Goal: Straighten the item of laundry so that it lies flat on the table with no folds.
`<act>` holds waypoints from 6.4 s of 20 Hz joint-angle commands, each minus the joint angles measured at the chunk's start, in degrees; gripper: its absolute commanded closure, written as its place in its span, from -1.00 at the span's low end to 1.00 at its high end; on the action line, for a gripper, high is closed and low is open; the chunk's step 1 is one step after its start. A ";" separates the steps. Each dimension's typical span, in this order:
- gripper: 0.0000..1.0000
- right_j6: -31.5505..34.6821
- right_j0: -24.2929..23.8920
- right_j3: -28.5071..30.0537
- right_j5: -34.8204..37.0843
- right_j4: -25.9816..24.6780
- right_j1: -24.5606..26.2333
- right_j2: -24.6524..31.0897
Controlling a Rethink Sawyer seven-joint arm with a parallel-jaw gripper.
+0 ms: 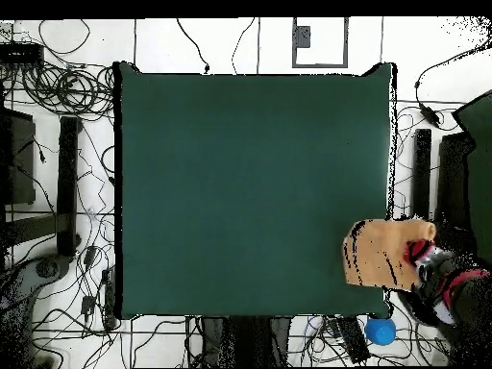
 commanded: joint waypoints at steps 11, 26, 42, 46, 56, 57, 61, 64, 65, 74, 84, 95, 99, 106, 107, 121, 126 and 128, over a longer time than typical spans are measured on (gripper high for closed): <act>1.00 -1.81 10.48 -0.74 -8.67 -13.38 7.41 6.14; 1.00 7.60 28.20 -8.64 -14.51 -19.88 13.77 -9.28; -1.00 4.15 27.79 -9.21 -13.41 -17.32 14.25 -9.98; -1.00 4.83 28.75 -8.93 -14.25 -17.31 14.03 -10.91; -1.00 5.72 28.98 -8.81 -16.48 -16.60 14.11 -11.52; -1.00 5.62 28.98 -8.79 -16.39 -16.50 14.12 -11.53; -1.00 5.18 28.46 -8.57 -16.95 -15.85 14.48 -10.95; -1.00 6.11 27.46 -8.19 -23.30 -16.99 18.71 -10.56; -1.00 6.38 27.09 -8.24 -25.34 -17.26 20.34 -10.36; -1.00 5.85 21.11 -9.63 -40.97 -18.69 34.64 -3.80; -1.00 4.03 19.12 -8.42 -39.90 -18.20 33.31 -2.02; -1.00 4.30 18.64 -7.61 -39.90 -18.06 33.32 -1.25; -1.00 3.72 17.72 -7.51 -39.00 -18.21 33.49 -0.16; -1.00 -0.09 12.61 -8.34 -34.74 -19.15 35.33 5.60; -1.00 -0.63 12.10 -8.56 -34.29 -19.35 35.54 6.08; -1.00 -12.77 -4.05 -10.72 -25.27 -23.27 49.20 23.86; -1.00 -15.09 -8.81 -9.76 -21.26 -23.04 58.04 30.93; -1.00 -15.48 -9.29 -10.13 -20.32 -23.09 59.59 31.88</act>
